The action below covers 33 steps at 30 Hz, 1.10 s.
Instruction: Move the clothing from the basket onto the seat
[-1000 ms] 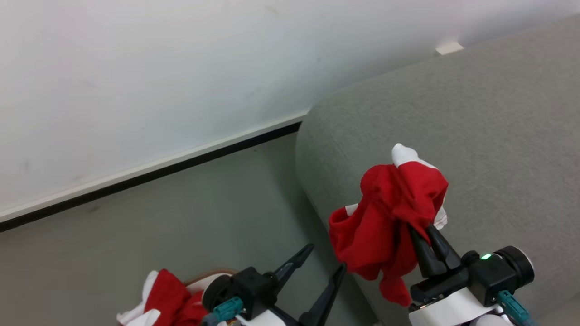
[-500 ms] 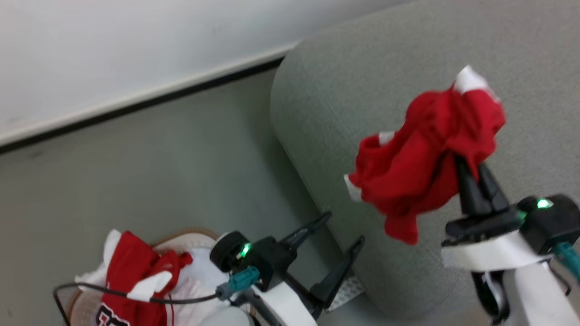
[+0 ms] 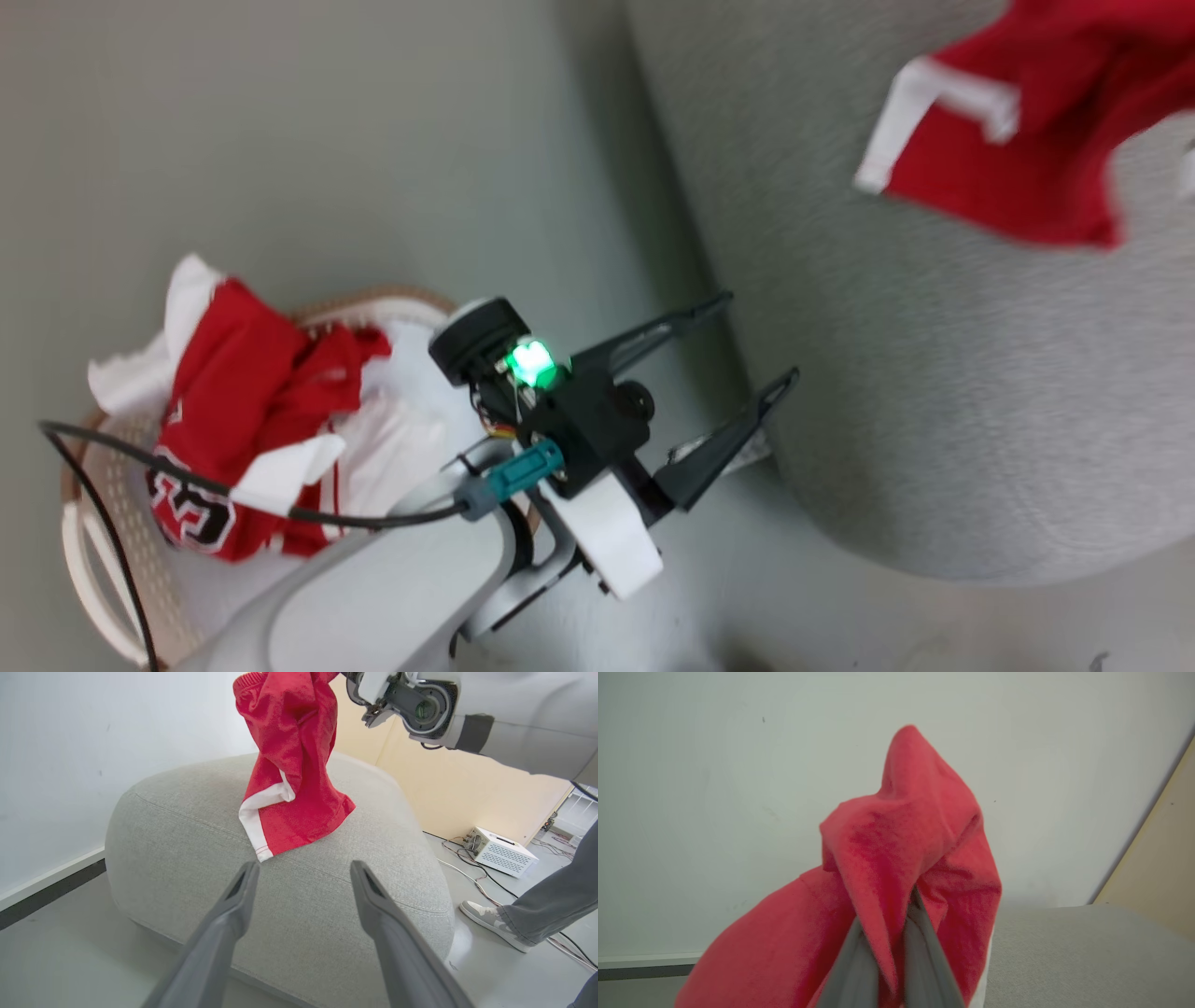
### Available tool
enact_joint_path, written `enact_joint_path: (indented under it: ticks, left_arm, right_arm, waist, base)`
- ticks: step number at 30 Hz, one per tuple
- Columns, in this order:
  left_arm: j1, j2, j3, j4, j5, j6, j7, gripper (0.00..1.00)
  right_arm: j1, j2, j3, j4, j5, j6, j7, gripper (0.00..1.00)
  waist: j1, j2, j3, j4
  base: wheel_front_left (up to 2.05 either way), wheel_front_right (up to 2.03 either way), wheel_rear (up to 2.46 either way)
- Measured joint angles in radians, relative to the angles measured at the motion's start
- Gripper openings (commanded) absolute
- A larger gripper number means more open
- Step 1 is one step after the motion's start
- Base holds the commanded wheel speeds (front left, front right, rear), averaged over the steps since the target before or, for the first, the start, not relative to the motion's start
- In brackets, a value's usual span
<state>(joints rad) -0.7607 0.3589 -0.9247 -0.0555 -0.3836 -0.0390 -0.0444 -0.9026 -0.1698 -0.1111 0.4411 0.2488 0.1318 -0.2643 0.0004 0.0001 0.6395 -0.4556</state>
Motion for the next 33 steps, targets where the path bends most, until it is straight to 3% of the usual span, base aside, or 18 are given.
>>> enact_joint_path:
  ticks: [7,9,10,13,18,25,33]
  left_arm:
    - [-0.039,0.014,0.026,-0.011,0.006,0.009,-0.001,1.0]
    - [-0.038,0.017,0.031,-0.007,0.006,0.014,-0.01,1.0]
    - [-0.036,0.021,0.033,-0.005,0.005,0.016,-0.015,1.0]
    - [-0.015,0.033,0.041,0.007,-0.002,0.028,-0.03,1.0]
    - [0.001,0.053,0.066,0.013,-0.012,0.05,-0.05,1.0]
    - [0.062,0.066,0.12,0.056,-0.058,0.102,-0.122,1.0]
    - [0.208,0.021,0.19,0.151,-0.129,0.152,-0.212,1.0]
  right_arm:
    - [-0.212,-0.089,-0.205,0.218,-0.088,0.0,0.0,0.0]
    - [-0.224,-0.086,-0.257,0.26,-0.133,0.0,0.0,0.46]
    - [-0.223,-0.075,-0.272,0.287,-0.148,0.0,0.0,1.0]
    - [-0.206,-0.023,-0.311,0.315,-0.2,0.0,0.0,1.0]
    - [-0.105,0.055,-0.336,0.231,-0.204,0.0,0.0,1.0]
    - [0.107,0.108,-0.238,0.044,-0.186,0.0,0.0,1.0]
    - [0.338,0.115,-0.101,-0.117,-0.193,0.0,-0.001,1.0]
  waist:
    - [-0.0001,-0.0001,0.15,0.061]
    - [-0.0001,-0.0001,0.173,0.086]
    - [-0.0002,-0.0001,0.18,0.098]
    - [-0.0001,0.0,0.191,0.121]
    - [-0.0003,-0.0001,0.164,0.111]
    - [-0.0004,-0.0001,0.076,0.097]
    - [-0.0006,-0.0001,-0.095,0.114]
  base:
    - [0.0,0.0,0.0]
    - [0.0,0.0,0.0]
    - [0.0,0.0,0.0]
    - [0.0,0.0,0.0]
    - [0.0,0.0,0.0]
    - [0.0,0.0,0.0]
    - [0.0,0.0,0.0]
